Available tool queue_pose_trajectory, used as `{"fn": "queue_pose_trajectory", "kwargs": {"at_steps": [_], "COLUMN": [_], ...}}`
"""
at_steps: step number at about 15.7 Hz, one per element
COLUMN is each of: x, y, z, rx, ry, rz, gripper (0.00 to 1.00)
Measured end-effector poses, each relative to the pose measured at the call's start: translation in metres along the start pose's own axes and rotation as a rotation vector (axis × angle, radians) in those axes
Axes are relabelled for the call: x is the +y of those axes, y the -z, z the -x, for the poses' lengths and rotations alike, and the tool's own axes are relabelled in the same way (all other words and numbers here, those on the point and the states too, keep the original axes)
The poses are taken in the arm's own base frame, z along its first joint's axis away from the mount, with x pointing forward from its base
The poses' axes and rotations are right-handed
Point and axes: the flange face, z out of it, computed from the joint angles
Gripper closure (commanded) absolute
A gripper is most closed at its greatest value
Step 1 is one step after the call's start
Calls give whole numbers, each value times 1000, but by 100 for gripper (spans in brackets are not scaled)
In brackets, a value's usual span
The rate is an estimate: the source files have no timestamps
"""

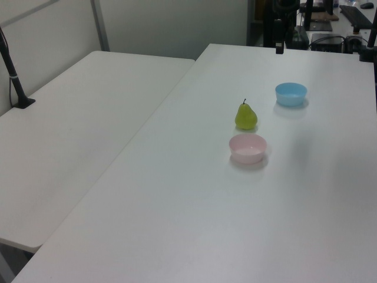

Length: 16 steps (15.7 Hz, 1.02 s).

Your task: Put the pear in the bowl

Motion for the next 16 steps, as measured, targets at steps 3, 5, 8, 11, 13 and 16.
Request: {"fn": "queue_pose_trajectory", "kwargs": {"at_steps": [3, 5, 8, 11, 13, 16], "x": [0, 0, 0, 0, -1, -2], "y": [0, -2, -4, -5, -8, -19], "z": [0, -1, -2, -2, -5, -14], "rx": [0, -4, -7, -8, -12, -28], "ry": [0, -1, -1, -1, -1, -1], "rz": [0, 1, 1, 2, 3, 9], "gripper": [0, 0, 0, 0, 0, 0]}}
